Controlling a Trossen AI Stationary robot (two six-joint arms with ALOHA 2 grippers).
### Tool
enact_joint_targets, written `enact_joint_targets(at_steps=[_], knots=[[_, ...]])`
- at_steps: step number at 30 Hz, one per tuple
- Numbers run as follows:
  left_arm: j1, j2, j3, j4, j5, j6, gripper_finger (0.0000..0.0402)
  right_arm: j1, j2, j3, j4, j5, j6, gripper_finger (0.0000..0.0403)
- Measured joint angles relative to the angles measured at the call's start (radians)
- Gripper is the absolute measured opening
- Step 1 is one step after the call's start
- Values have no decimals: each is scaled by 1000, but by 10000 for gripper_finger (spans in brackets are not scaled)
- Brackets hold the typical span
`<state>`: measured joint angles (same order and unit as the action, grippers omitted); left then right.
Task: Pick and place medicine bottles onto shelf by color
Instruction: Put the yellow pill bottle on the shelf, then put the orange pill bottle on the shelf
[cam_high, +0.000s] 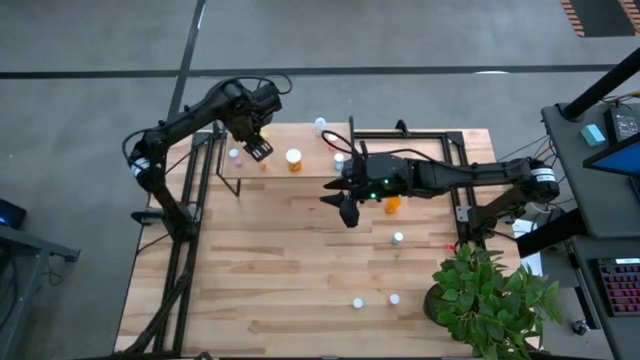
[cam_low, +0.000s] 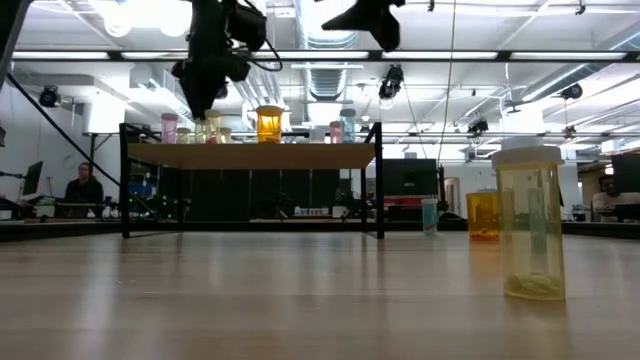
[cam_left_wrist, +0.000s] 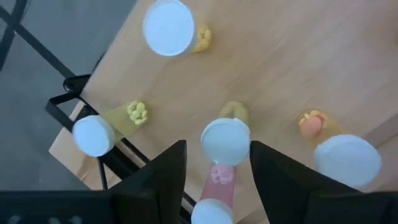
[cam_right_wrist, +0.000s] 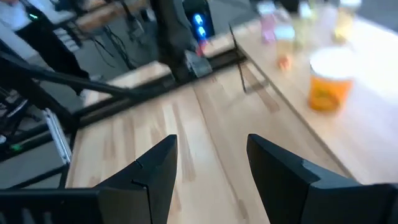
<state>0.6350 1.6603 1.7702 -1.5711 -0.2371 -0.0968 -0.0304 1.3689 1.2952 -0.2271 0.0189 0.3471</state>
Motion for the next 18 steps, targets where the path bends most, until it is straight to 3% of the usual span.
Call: enact_joint_targets(at_steps=[6,12,18], knots=[[-3,-76,33,0,23,-5,161,-78,0,69,-338,76,194,184],[-52,-199,50,36,108,-129,161,-172,2,57,-717,85,402,184],[-175,-336,47,271,123,-206,161,-202,2,-49,-815,31,530,185]])
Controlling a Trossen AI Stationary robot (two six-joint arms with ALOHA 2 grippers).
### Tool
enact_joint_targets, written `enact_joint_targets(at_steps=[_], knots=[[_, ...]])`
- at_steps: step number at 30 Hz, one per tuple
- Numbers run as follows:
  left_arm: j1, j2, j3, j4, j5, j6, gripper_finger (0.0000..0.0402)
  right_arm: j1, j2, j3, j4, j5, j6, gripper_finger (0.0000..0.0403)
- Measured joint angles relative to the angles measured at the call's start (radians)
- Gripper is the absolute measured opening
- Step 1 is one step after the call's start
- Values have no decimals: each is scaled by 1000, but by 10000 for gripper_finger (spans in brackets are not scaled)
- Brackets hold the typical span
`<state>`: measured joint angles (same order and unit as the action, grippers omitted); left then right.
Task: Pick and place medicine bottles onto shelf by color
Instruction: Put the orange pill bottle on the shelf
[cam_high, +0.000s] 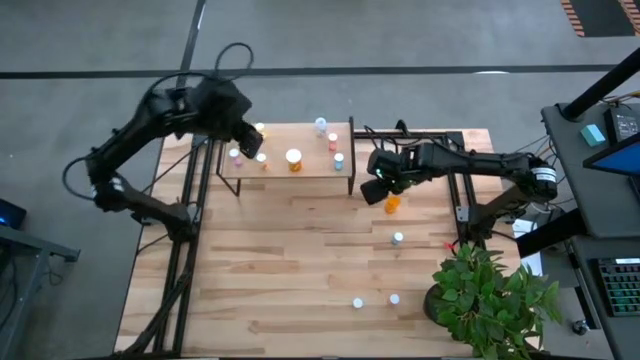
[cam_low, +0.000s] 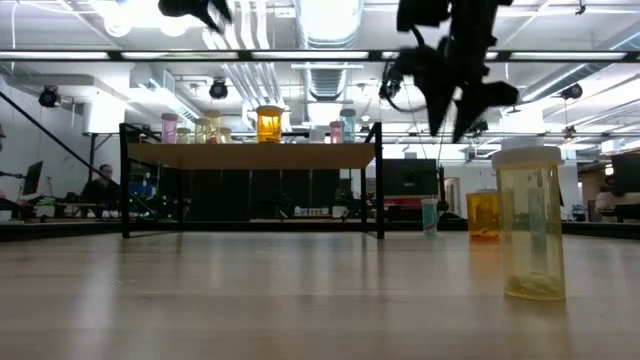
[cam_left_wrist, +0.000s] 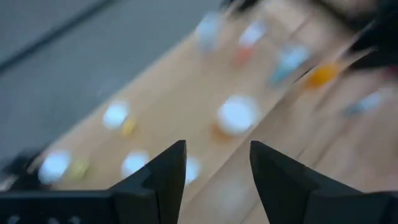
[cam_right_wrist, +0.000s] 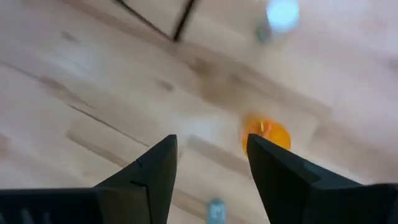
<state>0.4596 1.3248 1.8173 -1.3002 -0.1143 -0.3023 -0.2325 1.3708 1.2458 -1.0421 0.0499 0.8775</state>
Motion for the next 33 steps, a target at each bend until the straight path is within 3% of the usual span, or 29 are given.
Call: enact_joint_targets(at_steps=[4,9,19,27,33], knots=[[-83,-68,-6,195,0,-6,160,-15,0,-71,-8,-71,53,201],[-132,-114,-7,366,-3,27,160,-17,-2,-117,-7,-95,76,247],[-134,-117,-9,402,-29,48,160,-36,-2,-259,92,-47,91,326],[-134,-89,-11,402,-29,52,160,-37,2,-345,217,30,126,327],[-134,-77,-18,402,-29,52,160,-41,2,-376,240,30,130,289]])
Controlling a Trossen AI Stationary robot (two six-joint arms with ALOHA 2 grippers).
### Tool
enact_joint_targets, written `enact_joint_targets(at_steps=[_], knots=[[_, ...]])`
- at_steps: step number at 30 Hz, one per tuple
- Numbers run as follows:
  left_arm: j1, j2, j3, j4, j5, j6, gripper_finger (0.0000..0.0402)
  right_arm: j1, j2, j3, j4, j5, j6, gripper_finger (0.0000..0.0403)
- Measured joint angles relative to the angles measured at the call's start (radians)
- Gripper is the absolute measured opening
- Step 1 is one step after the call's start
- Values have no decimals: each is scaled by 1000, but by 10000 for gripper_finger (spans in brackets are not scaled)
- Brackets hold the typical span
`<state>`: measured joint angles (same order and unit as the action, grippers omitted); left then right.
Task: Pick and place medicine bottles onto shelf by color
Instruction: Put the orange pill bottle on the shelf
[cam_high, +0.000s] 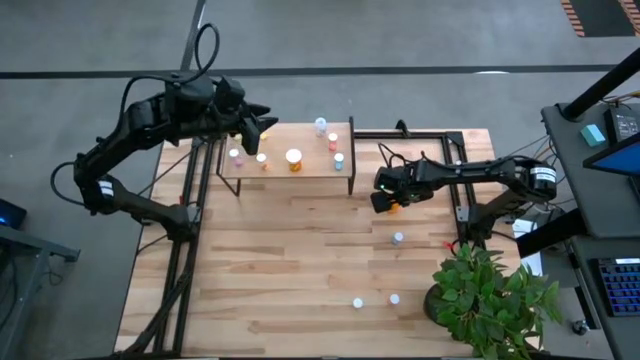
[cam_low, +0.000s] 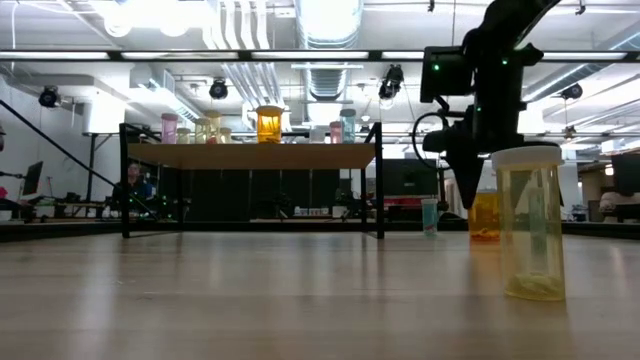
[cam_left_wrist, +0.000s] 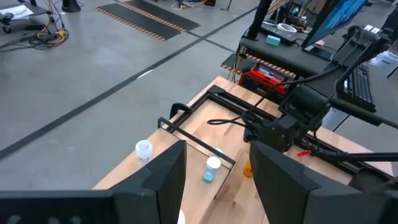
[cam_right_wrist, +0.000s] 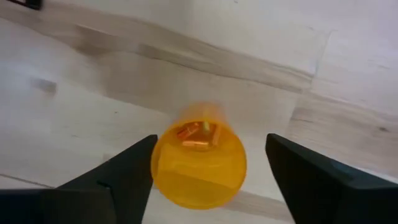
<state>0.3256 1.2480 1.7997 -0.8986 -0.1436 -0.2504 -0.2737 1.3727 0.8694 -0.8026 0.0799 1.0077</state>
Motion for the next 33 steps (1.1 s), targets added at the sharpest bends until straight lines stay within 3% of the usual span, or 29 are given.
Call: enact_joint_targets(at_steps=[9,19,27,33], knots=[[0,0,-8,0,0,0,160,1,0,-4,0,-1,2,212],[0,0,-12,1,0,0,160,1,-3,57,-63,-10,-30,175],[0,0,-54,1,0,2,160,1,-22,324,-326,22,-191,173],[-23,-2,-82,17,0,-39,160,-2,-23,554,-369,79,-272,173]])
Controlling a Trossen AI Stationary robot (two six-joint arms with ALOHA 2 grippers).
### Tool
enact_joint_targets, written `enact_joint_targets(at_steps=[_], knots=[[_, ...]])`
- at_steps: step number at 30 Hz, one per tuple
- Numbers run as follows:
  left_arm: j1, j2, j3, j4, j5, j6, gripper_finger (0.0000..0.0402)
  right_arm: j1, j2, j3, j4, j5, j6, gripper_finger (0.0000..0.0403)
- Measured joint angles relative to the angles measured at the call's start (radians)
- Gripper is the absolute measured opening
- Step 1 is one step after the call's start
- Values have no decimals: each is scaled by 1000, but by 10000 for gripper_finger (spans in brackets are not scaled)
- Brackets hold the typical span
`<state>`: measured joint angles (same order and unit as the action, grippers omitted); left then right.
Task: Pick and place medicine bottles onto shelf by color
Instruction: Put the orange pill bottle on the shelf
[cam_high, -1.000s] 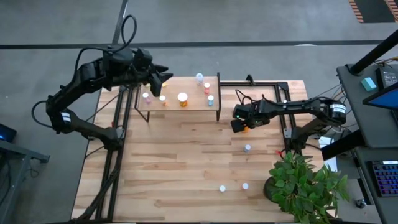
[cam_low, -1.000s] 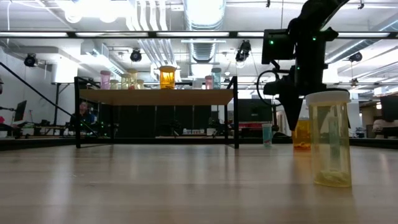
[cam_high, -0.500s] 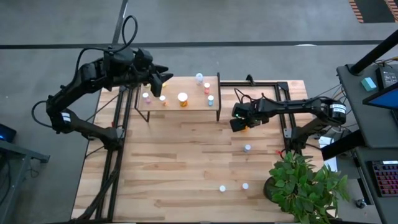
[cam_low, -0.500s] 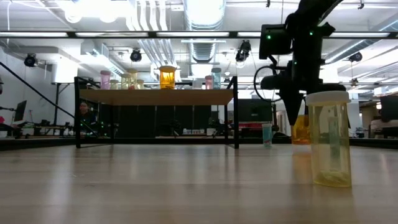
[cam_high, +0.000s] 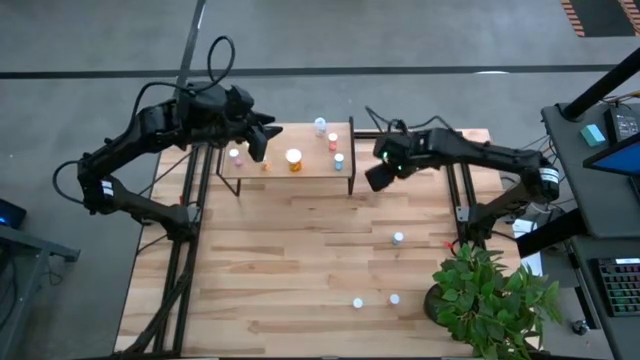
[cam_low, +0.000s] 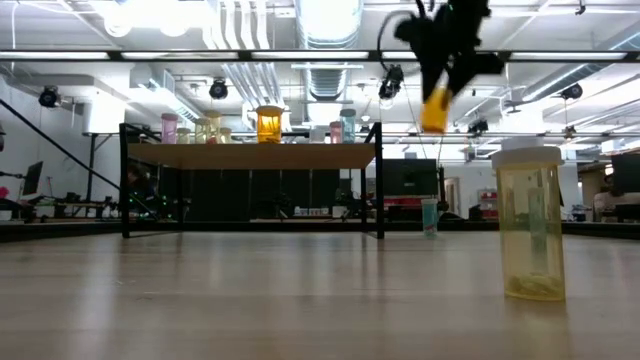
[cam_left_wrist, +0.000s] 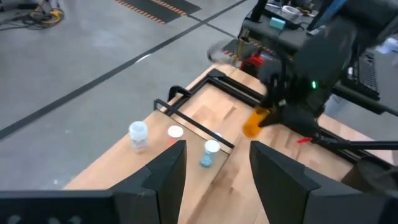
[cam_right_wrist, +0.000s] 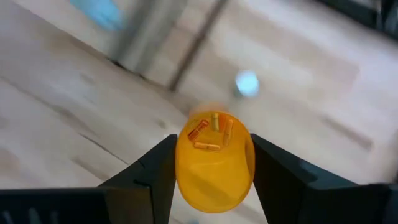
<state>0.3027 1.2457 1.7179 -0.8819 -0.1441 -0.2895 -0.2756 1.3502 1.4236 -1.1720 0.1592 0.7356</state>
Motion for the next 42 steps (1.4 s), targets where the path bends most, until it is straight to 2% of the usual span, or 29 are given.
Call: enact_joint_targets(at_steps=[7,10,16,27,39,42], knots=[[-67,-2,-45,87,0,-20,160,3,0,231,7,44,-106,173],[-91,-4,-53,134,0,-20,160,3,0,302,66,41,-154,173],[-106,-7,-86,221,-3,-19,160,9,43,396,182,-53,-239,173],[-106,-15,-109,278,-4,-20,160,47,267,585,159,-110,-362,173],[-106,-85,-109,298,-14,-19,160,47,521,719,41,-106,-486,173],[-107,-92,-109,299,-15,-19,160,47,562,738,39,-64,-503,173]])
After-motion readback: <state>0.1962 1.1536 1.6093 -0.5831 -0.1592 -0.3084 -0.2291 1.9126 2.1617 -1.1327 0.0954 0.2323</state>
